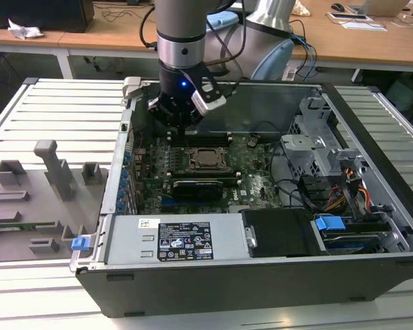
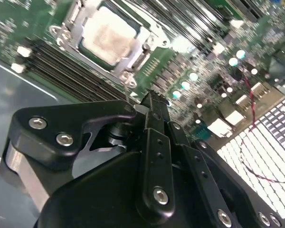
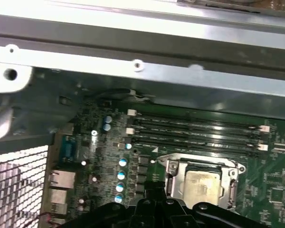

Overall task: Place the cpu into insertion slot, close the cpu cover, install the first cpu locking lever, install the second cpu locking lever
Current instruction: 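Install the first cpu locking lever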

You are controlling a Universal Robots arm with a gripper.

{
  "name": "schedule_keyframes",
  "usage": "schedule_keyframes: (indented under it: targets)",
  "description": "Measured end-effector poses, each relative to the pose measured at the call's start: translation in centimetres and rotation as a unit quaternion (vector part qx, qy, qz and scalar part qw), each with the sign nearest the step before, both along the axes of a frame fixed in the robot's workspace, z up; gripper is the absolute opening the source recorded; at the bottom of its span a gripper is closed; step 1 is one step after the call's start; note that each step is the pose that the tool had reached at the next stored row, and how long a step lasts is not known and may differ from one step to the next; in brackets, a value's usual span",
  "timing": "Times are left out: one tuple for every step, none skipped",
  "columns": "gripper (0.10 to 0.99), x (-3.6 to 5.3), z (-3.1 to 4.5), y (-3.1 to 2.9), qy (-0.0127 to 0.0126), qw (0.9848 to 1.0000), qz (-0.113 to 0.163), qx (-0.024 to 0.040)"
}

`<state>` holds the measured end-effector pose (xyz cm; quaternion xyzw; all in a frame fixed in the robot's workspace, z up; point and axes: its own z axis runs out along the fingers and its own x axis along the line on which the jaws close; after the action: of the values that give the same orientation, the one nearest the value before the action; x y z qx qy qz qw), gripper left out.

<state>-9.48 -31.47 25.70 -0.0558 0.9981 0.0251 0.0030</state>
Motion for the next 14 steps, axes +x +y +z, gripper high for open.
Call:
schedule_keyframes:
  targets:
    - [0.106, -0.22, 0.0, 0.0, 0.0, 1.0, 0.0, 0.0]
    - [0.106, -0.39, 0.0, 0.0, 0.0, 1.0, 0.0, 0.0]
    - [0.106, -0.58, 0.0, 0.03, 0.0, 1.0, 0.0, 0.0001]
    - [0.106, -0.68, 0.0, 0.1, 0.0, 1.0, 0.0, 0.0]
    - [0.106, -0.76, 0.0, 0.19, 0.0001, 1.0, 0.0, -0.0001]
    - [0.106, -0.82, 0.0, 0.3, 0.0, 1.0, 0.0, 0.0]
    - [0.106, -0.93, 0.0, 0.54, 0.0, 1.0, 0.0, 0.0]
    - [0.106, -0.98, 0.0, 0.91, 0.0, 1.0, 0.0, 0.0]
    - [0.106, -0.98, 0.0, 1.1, 0.0, 1.0, 0.0, 0.0]
    - [0.106, -0.98, 0.0, 1.29, 0.0, 1.0, 0.0, 0.0]
    - [0.106, -0.98, 0.0, 1.59, 0.0, 1.0, 0.0, 0.0]
    - [0.106, -0.98, 0.0, 1.85, 0.0, 1.0, 0.0, 0.0]
    - [0.106, -0.98, 0.0, 1.94, 0.0, 1.0, 0.0, 0.0]
    - [0.106, -0.96, 0.0, 1.97, 0.0, 1.0, 0.0, 0.0]
